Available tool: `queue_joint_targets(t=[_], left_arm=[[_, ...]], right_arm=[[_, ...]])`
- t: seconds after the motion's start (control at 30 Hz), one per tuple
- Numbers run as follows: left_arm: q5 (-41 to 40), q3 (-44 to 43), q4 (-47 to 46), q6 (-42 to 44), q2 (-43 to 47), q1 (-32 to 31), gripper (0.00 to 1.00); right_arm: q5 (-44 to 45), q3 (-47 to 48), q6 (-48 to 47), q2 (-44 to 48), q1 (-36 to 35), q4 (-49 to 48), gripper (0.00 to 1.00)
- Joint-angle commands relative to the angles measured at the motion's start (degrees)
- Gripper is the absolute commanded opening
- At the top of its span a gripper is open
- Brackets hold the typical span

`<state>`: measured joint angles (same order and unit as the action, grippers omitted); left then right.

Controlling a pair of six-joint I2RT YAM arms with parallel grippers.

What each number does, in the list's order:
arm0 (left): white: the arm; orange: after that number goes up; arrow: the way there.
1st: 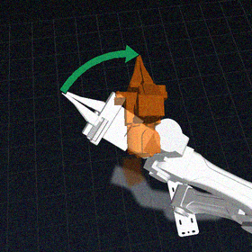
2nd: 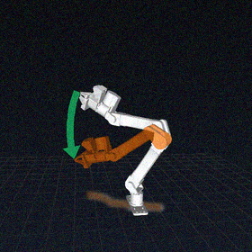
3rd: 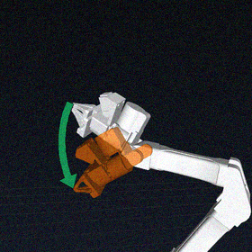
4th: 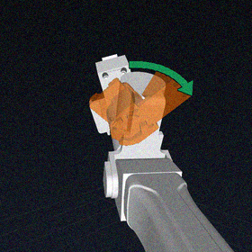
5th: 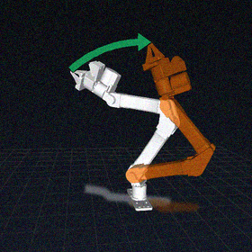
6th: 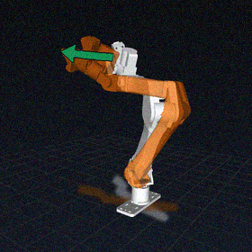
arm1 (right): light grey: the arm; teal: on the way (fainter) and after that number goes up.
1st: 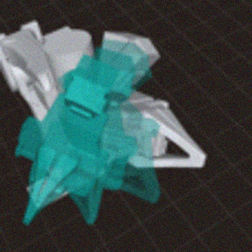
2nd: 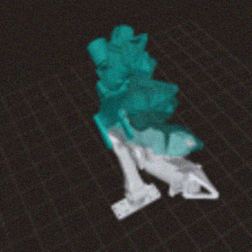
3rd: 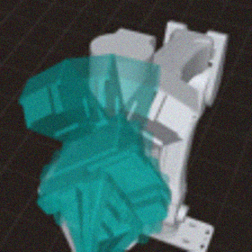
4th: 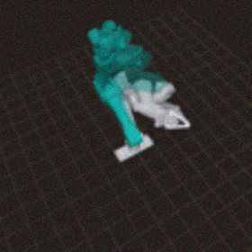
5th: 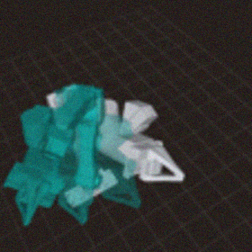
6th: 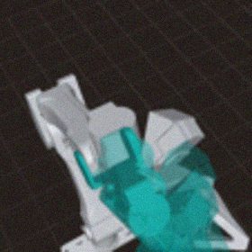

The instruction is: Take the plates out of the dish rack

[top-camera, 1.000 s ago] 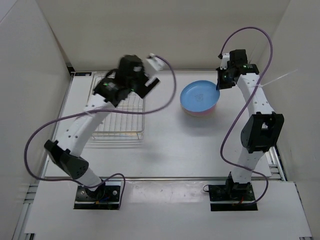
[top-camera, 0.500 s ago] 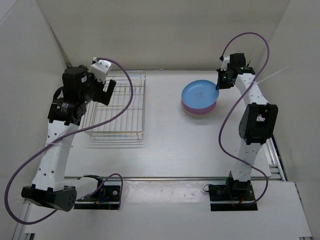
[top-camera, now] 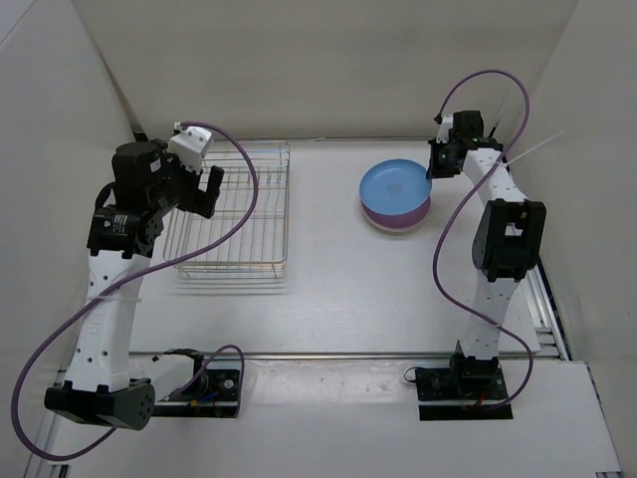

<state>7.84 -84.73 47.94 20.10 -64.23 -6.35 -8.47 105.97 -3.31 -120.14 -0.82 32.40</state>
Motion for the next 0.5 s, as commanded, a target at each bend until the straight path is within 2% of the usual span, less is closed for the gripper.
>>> queue_joint_targets(t=[0.0, 0.47], left_arm=[[3.1, 0.7, 0.6, -1.0, 1.3, 0.8, 1.0], [4.6, 0.7, 0.6, -1.0, 1.3, 0.8, 1.0]], right_arm=[[-0.4, -0.3, 0.9, -0.5, 0.2, -3.7, 0.0], [0.7, -3.8, -0.9, -0.5, 0.2, -3.8, 0.01]])
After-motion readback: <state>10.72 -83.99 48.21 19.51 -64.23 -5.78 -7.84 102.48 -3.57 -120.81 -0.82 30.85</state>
